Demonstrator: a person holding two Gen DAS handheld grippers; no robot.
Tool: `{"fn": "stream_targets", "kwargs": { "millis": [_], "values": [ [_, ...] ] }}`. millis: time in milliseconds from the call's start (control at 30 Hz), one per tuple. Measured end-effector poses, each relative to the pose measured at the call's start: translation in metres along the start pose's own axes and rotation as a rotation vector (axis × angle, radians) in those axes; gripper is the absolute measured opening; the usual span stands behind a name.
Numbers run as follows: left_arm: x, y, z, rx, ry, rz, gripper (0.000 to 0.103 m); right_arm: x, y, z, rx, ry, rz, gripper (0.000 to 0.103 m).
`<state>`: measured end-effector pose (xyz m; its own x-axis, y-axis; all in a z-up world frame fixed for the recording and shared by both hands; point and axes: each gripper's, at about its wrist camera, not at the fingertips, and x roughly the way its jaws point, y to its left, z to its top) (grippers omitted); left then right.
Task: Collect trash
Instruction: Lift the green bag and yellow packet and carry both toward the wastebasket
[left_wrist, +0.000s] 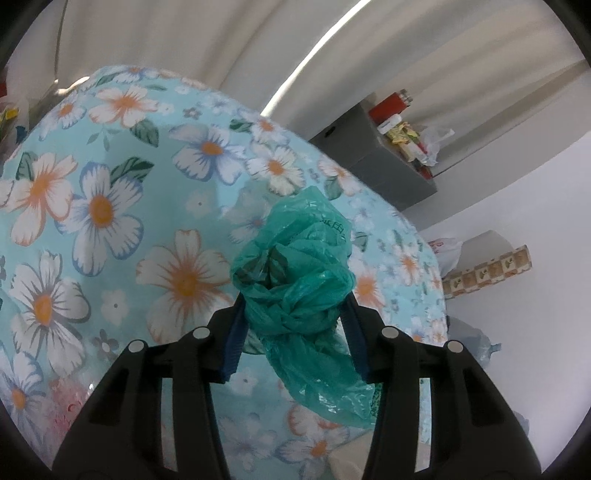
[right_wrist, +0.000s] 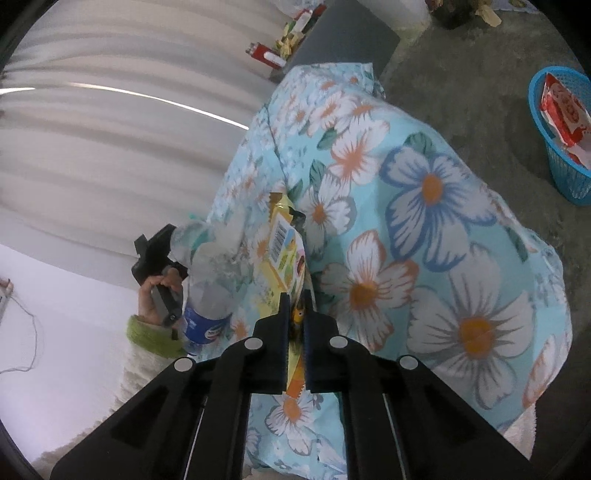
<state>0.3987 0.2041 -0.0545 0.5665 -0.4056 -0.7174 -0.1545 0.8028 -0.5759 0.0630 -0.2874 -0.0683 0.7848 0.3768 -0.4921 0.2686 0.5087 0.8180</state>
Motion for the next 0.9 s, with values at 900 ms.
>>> {"fn": "stream_targets", "kwargs": {
  "millis": [900],
  "values": [
    [-0.092, -0.046, -0.021, 0.117, -0.089, -0.117, 0.044, -0.020, -0.006, 0.005, 0.010, -0.058, 0.106, 0.005]
  ]
}}
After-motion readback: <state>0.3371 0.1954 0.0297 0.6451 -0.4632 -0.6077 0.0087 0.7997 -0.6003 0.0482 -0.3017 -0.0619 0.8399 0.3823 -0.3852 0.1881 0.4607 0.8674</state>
